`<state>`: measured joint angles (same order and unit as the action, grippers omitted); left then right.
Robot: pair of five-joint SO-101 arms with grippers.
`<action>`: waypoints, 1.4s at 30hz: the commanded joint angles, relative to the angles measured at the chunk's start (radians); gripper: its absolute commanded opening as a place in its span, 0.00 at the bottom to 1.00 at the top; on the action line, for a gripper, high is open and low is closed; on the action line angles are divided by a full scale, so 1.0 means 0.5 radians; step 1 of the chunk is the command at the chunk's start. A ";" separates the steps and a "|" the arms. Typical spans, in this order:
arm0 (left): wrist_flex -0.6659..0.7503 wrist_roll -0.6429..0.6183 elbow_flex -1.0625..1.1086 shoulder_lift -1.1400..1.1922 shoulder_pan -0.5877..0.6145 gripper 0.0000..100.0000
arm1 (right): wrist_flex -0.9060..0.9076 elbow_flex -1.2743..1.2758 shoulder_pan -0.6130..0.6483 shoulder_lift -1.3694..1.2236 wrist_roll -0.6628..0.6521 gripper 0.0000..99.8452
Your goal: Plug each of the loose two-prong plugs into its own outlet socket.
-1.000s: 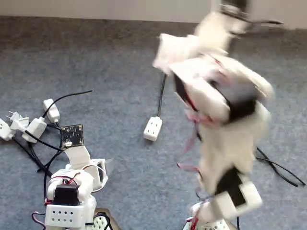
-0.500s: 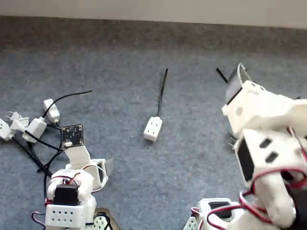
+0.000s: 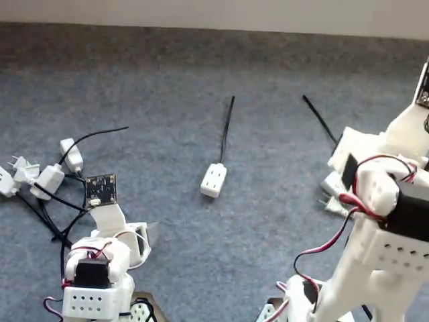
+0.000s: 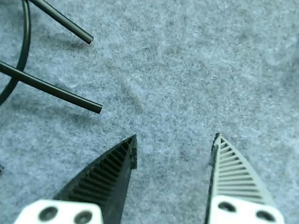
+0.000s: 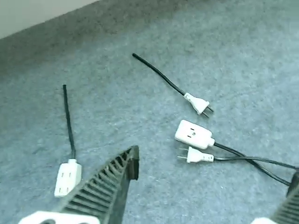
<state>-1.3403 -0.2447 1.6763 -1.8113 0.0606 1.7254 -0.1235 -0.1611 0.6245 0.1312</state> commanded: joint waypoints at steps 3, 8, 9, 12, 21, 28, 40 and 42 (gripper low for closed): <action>-0.009 -0.003 0.038 -0.008 0.008 0.26 | 0.069 0.373 -0.207 0.041 -0.310 0.46; -0.009 -0.003 0.038 -0.008 0.008 0.26 | 0.041 0.707 -0.290 0.041 -0.350 0.46; -0.009 -0.003 0.038 -0.008 0.008 0.26 | 0.029 0.747 -0.287 0.041 -0.350 0.46; -0.009 0.000 0.038 -0.008 0.008 0.27 | 0.023 0.818 -0.281 0.041 -0.350 0.46; 0.356 0.009 0.032 -0.014 -0.115 0.27 | -0.121 1.085 -0.293 0.038 -0.347 0.46; 0.905 0.025 0.032 -0.014 -0.118 0.27 | -0.143 1.134 -0.281 0.038 -0.347 0.46; 1.166 0.614 -0.480 -0.008 0.130 0.26 | -0.133 1.168 -0.293 0.038 -0.347 0.46; 1.166 0.519 -0.569 -0.005 0.272 0.26 | -0.146 1.220 -0.284 0.038 -0.347 0.46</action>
<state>-0.7833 0.0529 1.4799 -1.8113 0.1158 1.6671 0.4733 -0.2977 0.6260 -0.0299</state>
